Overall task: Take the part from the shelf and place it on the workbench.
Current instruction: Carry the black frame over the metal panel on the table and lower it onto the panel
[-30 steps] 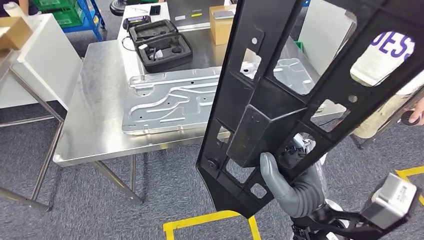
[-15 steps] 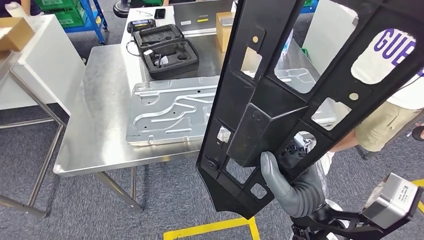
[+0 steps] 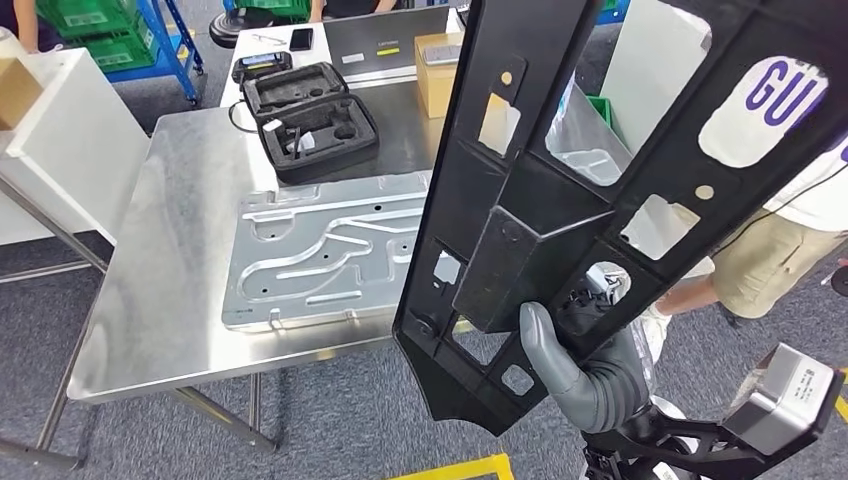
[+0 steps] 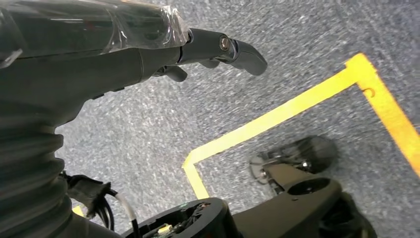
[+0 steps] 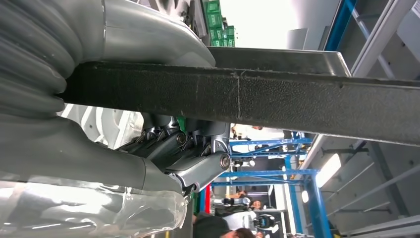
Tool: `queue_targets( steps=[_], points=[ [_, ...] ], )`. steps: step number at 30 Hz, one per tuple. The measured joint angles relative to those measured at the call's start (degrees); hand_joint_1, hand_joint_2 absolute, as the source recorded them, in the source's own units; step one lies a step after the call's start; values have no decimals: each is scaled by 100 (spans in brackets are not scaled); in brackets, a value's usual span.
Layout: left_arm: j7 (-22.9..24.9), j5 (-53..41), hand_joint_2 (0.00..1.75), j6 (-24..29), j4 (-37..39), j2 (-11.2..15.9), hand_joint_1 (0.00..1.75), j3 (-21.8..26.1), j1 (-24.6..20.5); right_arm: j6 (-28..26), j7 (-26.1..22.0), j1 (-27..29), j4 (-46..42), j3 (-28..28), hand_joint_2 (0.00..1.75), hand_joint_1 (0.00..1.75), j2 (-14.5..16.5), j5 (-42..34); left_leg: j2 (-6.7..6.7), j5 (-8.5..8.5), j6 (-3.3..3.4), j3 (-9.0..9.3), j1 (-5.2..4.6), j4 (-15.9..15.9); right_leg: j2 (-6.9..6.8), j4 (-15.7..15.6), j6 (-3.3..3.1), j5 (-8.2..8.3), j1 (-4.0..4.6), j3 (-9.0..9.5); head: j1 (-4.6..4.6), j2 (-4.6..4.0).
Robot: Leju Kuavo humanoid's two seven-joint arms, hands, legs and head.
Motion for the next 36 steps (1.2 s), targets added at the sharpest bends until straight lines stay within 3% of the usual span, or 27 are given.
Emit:
queue_targets(
  steps=[1, 3, 5, 7, 9, 10, 11, 12, 14, 16, 19, 21, 24, 26, 27, 30, 31, 32, 33, 36],
  points=[
    [1, 0, 175, 0, 1, 3, 0, -1, 1, 0, 0, -5, 1, 1, 175, 175, 1, -1, 3, 110, 37, 53, -31, -179, 4, -23, 27, -28, -6, 30, 0, 1],
    [2, -1, 175, 0, 1, 5, 0, -2, -3, 0, 0, -12, 1, 1, 175, 175, 1, -2, 3, 100, 90, 129, -56, -295, 10, -18, 92, -16, -13, 72, 0, 1],
    [2, 0, 175, 1, 1, 5, 0, -2, 2, 0, 0, -21, 1, -1, 175, 175, -2, -3, -3, 99, 148, 275, -32, -378, 7, 179, 135, -22, -17, 49, 3, 1],
    [2, 7, 175, 3, 1, 7, 0, 1, -5, 1, -2, -33, 1, -2, 175, 175, -2, -1, -6, 55, 201, 410, -7, -423, 4, 769, 162, -172, -23, -268, 11, 1],
    [1, 20, 175, 2, 1, 8, 0, 1, -10, 6, 0, -31, 1, -2, 175, 175, -2, -2, -9, -25, 226, 486, -2, -427, 2, 1466, 195, -466, -28, -779, 19, 1],
    [1, 30, 175, -1, 1, 7, 0, 0, -2, 10, 1, -26, 1, -2, 175, 175, -3, -3, -12, -70, 220, 530, 1, -427, 2, 1628, 208, -575, -33, -961, 19, 1],
    [0, 37, 175, -2, 1, 7, 0, 0, 9, 14, 2, -24, 1, -2, 175, 175, -4, -4, -17, -120, 207, 587, 8, -425, 1, 1608, 224, -578, -39, -1056, 21, 1],
    [0, 43, 175, -2, 1, 6, 0, 0, 19, 16, 2, -24, 1, -2, 175, 175, -5, -5, -22, -175, 188, 658, 19, -424, 1, 1392, 240, -439, -49, -1047, 22, 1],
    [0, 54, 175, 0, 1, 7, 0, 1, 27, 18, 0, -22, 2, -2, 175, 175, -5, -5, -31, -304, 131, 811, 34, -408, -7, 618, 274, 144, -77, -845, 27, 0],
    [-1, 61, 175, 2, 1, 9, 0, 1, 26, 23, 0, -18, 8, 0, 175, 175, -4, -9, -31, -430, 62, 876, 23, -398, -25, 123, 236, 492, -84, -695, 26, -1],
    [-4, 65, 175, 7, 1, 8, 0, 0, 25, 31, -1, -15, 13, -4, 175, 175, -6, -7, -20, -527, -20, 916, 24, -349, -25, 63, 105, 503, -70, -657, 16, 1],
    [-15, 80, 175, 13, 1, 3, 0, 0, 21, 29, 0, -25, 13, -10, 175, 175, -9, 6, -10, -607, -66, 777, 49, -31, -21, 58, 41, 459, -72, -599, 11, 1],
    [-54, 131, 175, 24, 1, -1, 0, 1, 31, 16, 37, -28, 12, -29, 175, 175, -21, 48, -2, -987, -141, 59, 80, 1107, -18, 56, -8, 362, -58, -514, 3, 1],
    [-87, 158, 175, 28, 1, -2, 0, 3, 43, 2, 102, -20, 12, -56, 175, 175, -49, 90, 1, -1117, -142, -283, 83, 1438, -12, 56, -12, 274, -39, -411, 1, 1],
    [-96, 167, 175, 28, 1, -2, 0, 4, 46, -3, 149, -18, 12, -74, 175, 175, -71, 129, 2, -1013, -116, -301, 76, 1291, -9, 56, -8, 222, -29, -336, 0, 1],
    [-124, 179, 175, 25, 2, -3, 0, 3, 81, -26, 364, -17, 13, -155, 175, 175, -180, 348, 1, -196, 56, -50, -4, 192, 1, 44, 23, 75, -11, -120, 2, 0],
    [-160, 181, 175, 17, 3, -3, 0, 2, 97, -36, 471, -18, 14, -193, 175, 175, -238, 449, 0, -9, 104, 11, -39, -43, 8, 42, 47, 39, -12, -90, 2, 0],
    [-201, 183, 175, 7, 3, -3, 0, 2, 107, -48, 606, -16, 14, -241, 175, 175, -314, 562, -2, 78, 137, 31, -70, -145, 15, 35, 78, 11, -19, -82, 1, 0],
    [-245, 185, 175, -7, 3, -3, 0, 2, 111, -58, 754, -15, 14, -302, 175, 175, -406, 687, -5, 60, 153, 41, -89, -156, 21, 19, 112, -7, -22, -69, 1, 0],
    [-308, 203, 175, -49, 3, -7, 0, 2, 117, -82, 1297, -15, 10, -563, 175, 175, -775, 1298, -9, 102, 211, 188, -49, -309, 15, 129, 198, -148, -17, -69, 3, 0]
  ],
)
